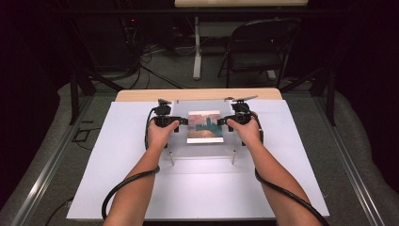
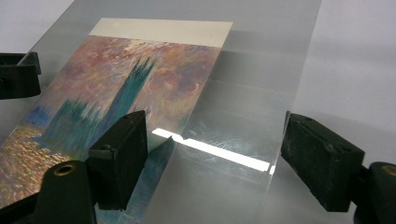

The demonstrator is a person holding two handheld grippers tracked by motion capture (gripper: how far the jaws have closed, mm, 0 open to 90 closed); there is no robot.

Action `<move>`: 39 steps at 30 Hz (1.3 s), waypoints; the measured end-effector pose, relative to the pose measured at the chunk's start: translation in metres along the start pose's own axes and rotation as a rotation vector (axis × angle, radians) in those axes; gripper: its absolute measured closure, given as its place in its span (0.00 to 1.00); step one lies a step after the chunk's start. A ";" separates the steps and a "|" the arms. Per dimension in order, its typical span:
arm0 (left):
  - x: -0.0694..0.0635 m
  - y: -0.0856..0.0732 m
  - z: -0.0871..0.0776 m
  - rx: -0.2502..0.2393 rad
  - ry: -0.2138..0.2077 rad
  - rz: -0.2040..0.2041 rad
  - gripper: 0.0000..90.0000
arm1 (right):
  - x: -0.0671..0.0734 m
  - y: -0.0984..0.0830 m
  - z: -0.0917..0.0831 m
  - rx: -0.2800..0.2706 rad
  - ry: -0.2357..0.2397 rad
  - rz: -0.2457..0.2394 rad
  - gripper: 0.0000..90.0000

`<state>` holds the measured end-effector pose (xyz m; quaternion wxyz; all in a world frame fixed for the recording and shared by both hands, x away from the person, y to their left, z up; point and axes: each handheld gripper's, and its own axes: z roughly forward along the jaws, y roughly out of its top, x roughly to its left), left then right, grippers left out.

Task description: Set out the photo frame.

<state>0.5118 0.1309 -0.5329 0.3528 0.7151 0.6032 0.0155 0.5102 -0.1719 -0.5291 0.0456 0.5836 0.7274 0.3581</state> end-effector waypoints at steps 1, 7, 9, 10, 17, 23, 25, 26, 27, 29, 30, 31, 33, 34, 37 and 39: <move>0.000 0.000 0.000 -0.006 0.004 0.001 0.22 | 0.000 0.000 0.000 0.000 0.000 0.000 0.25; 0.000 -0.001 0.000 -0.012 0.003 0.001 0.23 | 0.001 0.000 -0.001 0.000 -0.003 -0.001 0.25; 0.000 -0.001 -0.001 -0.014 0.000 -0.005 0.24 | 0.001 -0.001 -0.001 -0.005 -0.006 0.000 0.26; 0.001 -0.001 -0.001 -0.016 -0.002 -0.007 0.25 | 0.001 -0.001 -0.001 -0.006 -0.006 0.000 0.26; 0.003 0.000 -0.005 -0.020 -0.012 -0.010 0.29 | 0.002 -0.002 -0.003 -0.016 -0.007 -0.003 0.26; 0.002 0.000 -0.009 -0.028 -0.013 -0.010 0.31 | 0.004 -0.001 -0.006 -0.021 -0.012 -0.014 0.26; 0.001 0.000 -0.011 -0.035 -0.013 -0.013 0.33 | 0.005 -0.001 -0.008 -0.022 -0.015 -0.021 0.26; 0.001 0.001 -0.013 -0.032 -0.013 -0.011 0.33 | 0.006 -0.001 -0.009 -0.021 -0.016 -0.017 0.26; 0.000 0.001 -0.014 -0.038 -0.012 -0.011 0.34 | 0.006 -0.001 -0.009 -0.032 -0.014 -0.023 0.26; -0.001 0.001 -0.017 -0.039 -0.009 0.001 0.34 | 0.008 -0.001 -0.012 -0.036 -0.019 -0.029 0.26; -0.002 0.001 -0.018 -0.041 -0.010 0.002 0.34 | 0.009 -0.001 -0.014 -0.036 -0.023 -0.033 0.26; -0.003 0.002 -0.021 -0.044 -0.010 0.002 0.35 | 0.010 -0.001 -0.015 -0.041 -0.024 -0.041 0.26; -0.004 0.002 -0.024 -0.049 -0.010 0.005 0.37 | 0.012 -0.001 -0.018 -0.047 -0.029 -0.052 0.26; -0.004 0.002 -0.025 -0.050 -0.010 0.010 0.37 | 0.013 -0.001 -0.020 -0.050 -0.032 -0.053 0.26; -0.007 0.002 -0.030 -0.056 -0.004 0.026 0.37 | 0.016 -0.002 -0.024 -0.064 -0.036 -0.062 0.27; -0.008 0.002 -0.032 -0.063 -0.006 0.022 0.38 | 0.017 -0.002 -0.027 -0.070 -0.039 -0.070 0.28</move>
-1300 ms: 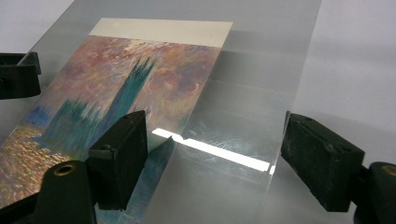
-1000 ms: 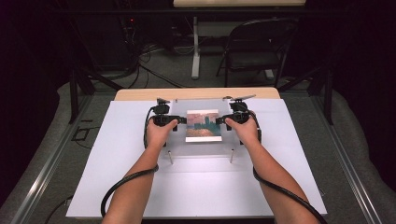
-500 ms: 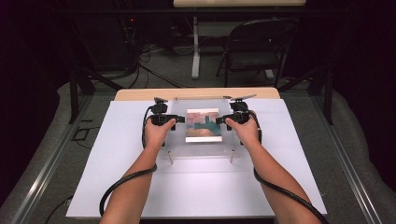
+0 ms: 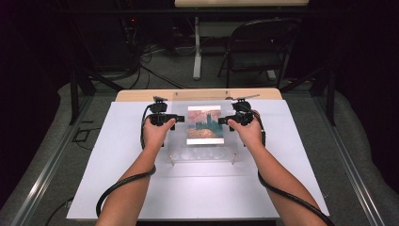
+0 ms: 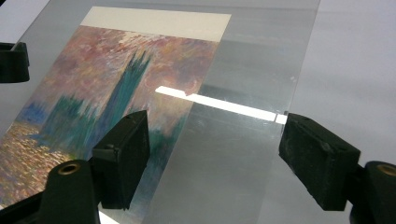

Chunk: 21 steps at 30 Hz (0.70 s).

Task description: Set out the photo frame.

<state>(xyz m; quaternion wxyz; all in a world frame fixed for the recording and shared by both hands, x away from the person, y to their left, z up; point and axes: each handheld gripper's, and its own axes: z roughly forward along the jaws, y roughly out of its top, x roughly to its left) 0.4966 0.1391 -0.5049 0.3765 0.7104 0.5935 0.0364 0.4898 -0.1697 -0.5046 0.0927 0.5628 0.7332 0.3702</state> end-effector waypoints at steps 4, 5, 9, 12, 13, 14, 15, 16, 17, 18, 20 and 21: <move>-0.001 -0.002 -0.005 -0.017 -0.007 0.005 0.40 | 0.002 -0.001 -0.005 -0.013 -0.001 -0.013 0.29; -0.002 -0.002 -0.006 -0.022 -0.006 0.008 0.41 | 0.002 -0.001 -0.006 -0.017 -0.001 -0.021 0.29; -0.003 -0.002 -0.012 -0.029 -0.006 0.011 0.43 | 0.005 -0.001 -0.011 -0.023 -0.010 -0.032 0.29; -0.004 -0.002 -0.015 -0.028 -0.005 0.021 0.44 | 0.007 -0.001 -0.014 -0.026 -0.011 -0.047 0.29; -0.005 -0.002 -0.016 -0.034 -0.003 0.024 0.44 | 0.007 -0.001 -0.015 -0.026 -0.010 -0.048 0.29; -0.006 -0.002 -0.017 -0.036 -0.002 0.026 0.44 | 0.008 -0.001 -0.016 -0.028 -0.011 -0.052 0.29; -0.006 -0.003 -0.019 -0.039 -0.003 0.031 0.44 | 0.008 0.000 -0.017 -0.028 -0.011 -0.053 0.30; -0.006 -0.003 -0.019 -0.044 -0.003 0.031 0.44 | 0.009 -0.001 -0.018 -0.032 -0.011 -0.058 0.30; -0.007 -0.004 -0.020 -0.047 -0.005 0.030 0.44 | 0.009 -0.001 -0.019 -0.032 -0.013 -0.062 0.30; -0.007 -0.004 -0.021 -0.049 -0.007 0.031 0.45 | 0.009 -0.001 -0.019 -0.036 -0.013 -0.064 0.30; -0.008 -0.004 -0.023 -0.053 -0.006 0.038 0.45 | 0.011 -0.001 -0.021 -0.042 -0.017 -0.067 0.30; -0.008 -0.004 -0.024 -0.054 -0.006 0.040 0.45 | 0.011 -0.001 -0.022 -0.044 -0.018 -0.072 0.30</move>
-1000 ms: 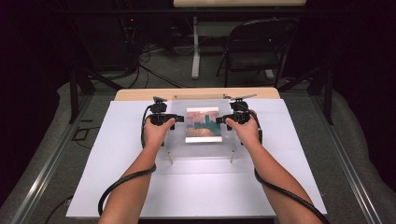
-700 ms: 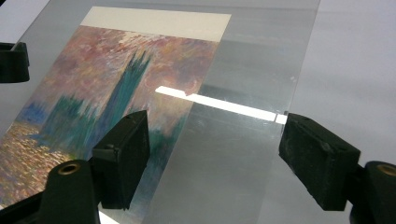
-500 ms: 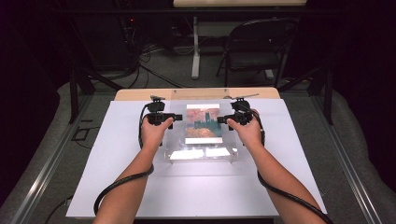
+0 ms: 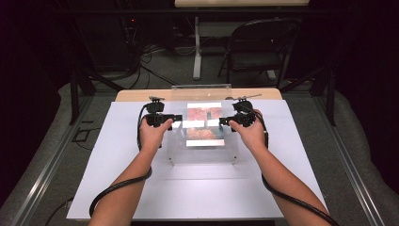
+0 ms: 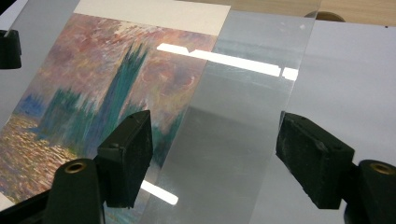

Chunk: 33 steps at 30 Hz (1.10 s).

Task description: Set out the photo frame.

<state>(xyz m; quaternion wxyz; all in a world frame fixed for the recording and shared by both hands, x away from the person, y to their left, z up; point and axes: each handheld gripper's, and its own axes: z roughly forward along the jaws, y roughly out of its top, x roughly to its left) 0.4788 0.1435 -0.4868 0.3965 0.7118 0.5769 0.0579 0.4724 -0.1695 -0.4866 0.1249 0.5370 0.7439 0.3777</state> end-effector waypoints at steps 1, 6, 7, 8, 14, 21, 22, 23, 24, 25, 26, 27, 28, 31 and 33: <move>-0.001 0.000 -0.001 0.000 0.002 0.001 0.45 | 0.001 0.000 -0.001 -0.004 -0.004 -0.003 0.30; -0.004 0.000 -0.004 -0.003 0.003 0.017 0.45 | 0.003 -0.002 -0.007 -0.010 -0.012 -0.007 0.31; -0.005 0.000 -0.005 -0.003 0.005 0.021 0.45 | 0.004 -0.002 -0.008 -0.011 -0.013 -0.011 0.31; -0.006 0.000 -0.006 -0.005 0.007 0.020 0.45 | 0.004 -0.002 -0.010 -0.010 -0.016 -0.014 0.31; -0.013 -0.001 -0.012 -0.019 0.022 0.028 0.45 | 0.009 -0.003 -0.016 -0.014 -0.031 -0.033 0.31; -0.019 -0.003 -0.019 -0.036 0.032 0.046 0.45 | 0.016 -0.005 -0.026 -0.024 -0.054 -0.051 0.31; -0.019 -0.003 -0.020 -0.037 0.032 0.050 0.45 | 0.016 -0.005 -0.027 -0.025 -0.057 -0.057 0.31; -0.020 -0.003 -0.021 -0.038 0.032 0.054 0.45 | 0.017 -0.006 -0.028 -0.025 -0.059 -0.061 0.31; -0.020 -0.004 -0.022 -0.041 0.032 0.056 0.45 | 0.018 -0.006 -0.029 -0.026 -0.061 -0.063 0.31; -0.021 -0.004 -0.022 -0.042 0.031 0.057 0.46 | 0.018 -0.007 -0.030 -0.032 -0.062 -0.067 0.31; -0.021 -0.004 -0.023 -0.043 0.032 0.060 0.46 | 0.018 -0.007 -0.031 -0.031 -0.063 -0.070 0.31; -0.021 -0.005 -0.024 -0.045 0.031 0.062 0.46 | 0.019 -0.007 -0.031 -0.035 -0.064 -0.076 0.32; -0.021 -0.005 -0.025 -0.045 0.030 0.065 0.46 | 0.019 -0.007 -0.032 -0.036 -0.066 -0.072 0.32; -0.022 -0.005 -0.026 -0.049 0.028 0.066 0.47 | 0.020 -0.008 -0.035 -0.040 -0.067 -0.076 0.33; -0.023 -0.006 -0.027 -0.052 0.029 0.069 0.47 | 0.021 -0.009 -0.037 -0.039 -0.070 -0.077 0.33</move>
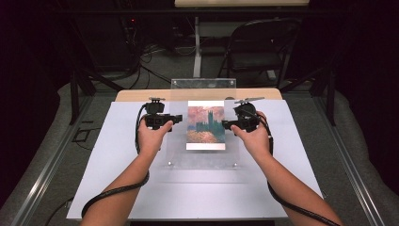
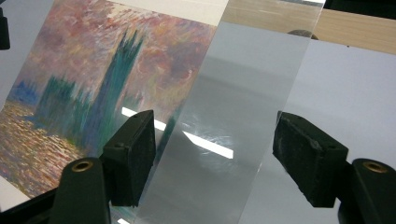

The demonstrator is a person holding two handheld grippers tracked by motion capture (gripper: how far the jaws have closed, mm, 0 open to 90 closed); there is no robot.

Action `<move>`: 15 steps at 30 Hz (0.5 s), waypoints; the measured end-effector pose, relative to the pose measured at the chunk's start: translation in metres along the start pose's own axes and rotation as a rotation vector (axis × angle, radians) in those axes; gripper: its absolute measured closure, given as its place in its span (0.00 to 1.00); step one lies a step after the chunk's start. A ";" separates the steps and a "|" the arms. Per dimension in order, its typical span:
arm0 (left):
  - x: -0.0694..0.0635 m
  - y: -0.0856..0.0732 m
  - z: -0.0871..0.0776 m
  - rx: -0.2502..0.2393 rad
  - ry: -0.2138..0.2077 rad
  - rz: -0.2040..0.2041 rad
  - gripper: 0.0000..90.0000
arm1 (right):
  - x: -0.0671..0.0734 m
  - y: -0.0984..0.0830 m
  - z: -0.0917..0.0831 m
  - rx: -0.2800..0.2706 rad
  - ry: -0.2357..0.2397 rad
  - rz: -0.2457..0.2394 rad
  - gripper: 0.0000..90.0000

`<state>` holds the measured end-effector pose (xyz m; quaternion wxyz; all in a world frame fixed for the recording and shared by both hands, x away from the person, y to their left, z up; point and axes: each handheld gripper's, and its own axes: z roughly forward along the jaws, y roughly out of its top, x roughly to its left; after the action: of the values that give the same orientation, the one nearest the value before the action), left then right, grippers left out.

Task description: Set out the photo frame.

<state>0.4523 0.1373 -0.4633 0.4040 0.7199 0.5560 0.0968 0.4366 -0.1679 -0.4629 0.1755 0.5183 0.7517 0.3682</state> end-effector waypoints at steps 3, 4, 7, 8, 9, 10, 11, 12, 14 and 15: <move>0.000 -0.001 -0.001 -0.009 -0.002 0.002 0.47 | 0.000 -0.001 -0.001 -0.010 0.001 -0.011 0.33; 0.000 -0.001 -0.001 -0.010 -0.003 0.000 0.47 | 0.000 -0.002 -0.002 -0.011 0.001 -0.012 0.34; 0.000 -0.002 -0.004 -0.015 -0.008 -0.004 0.49 | 0.000 -0.002 -0.004 -0.015 0.001 -0.020 0.34; 0.000 -0.002 -0.005 -0.020 -0.008 -0.004 0.49 | 0.001 -0.002 -0.005 -0.016 0.001 -0.022 0.35; 0.000 -0.003 -0.006 -0.020 -0.008 -0.001 0.50 | 0.001 -0.002 -0.005 -0.017 0.002 -0.025 0.35; -0.001 -0.003 -0.006 -0.022 -0.009 0.000 0.50 | 0.001 -0.002 -0.006 -0.018 0.002 -0.026 0.35; -0.001 -0.003 -0.008 -0.022 -0.010 0.001 0.50 | 0.001 -0.003 -0.007 -0.019 0.002 -0.031 0.35; -0.001 -0.003 -0.009 -0.026 -0.011 0.001 0.51 | 0.002 -0.003 -0.008 -0.019 0.002 -0.034 0.35; -0.001 -0.004 -0.011 -0.030 -0.012 0.006 0.52 | 0.003 -0.003 -0.011 -0.023 0.001 -0.043 0.36; -0.002 -0.004 -0.012 -0.035 -0.011 0.003 0.52 | 0.003 -0.003 -0.011 -0.027 -0.001 -0.047 0.37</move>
<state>0.4411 0.1416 -0.4578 0.4192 0.7141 0.5511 0.1032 0.4259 -0.1700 -0.4574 0.1914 0.4984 0.7584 0.3738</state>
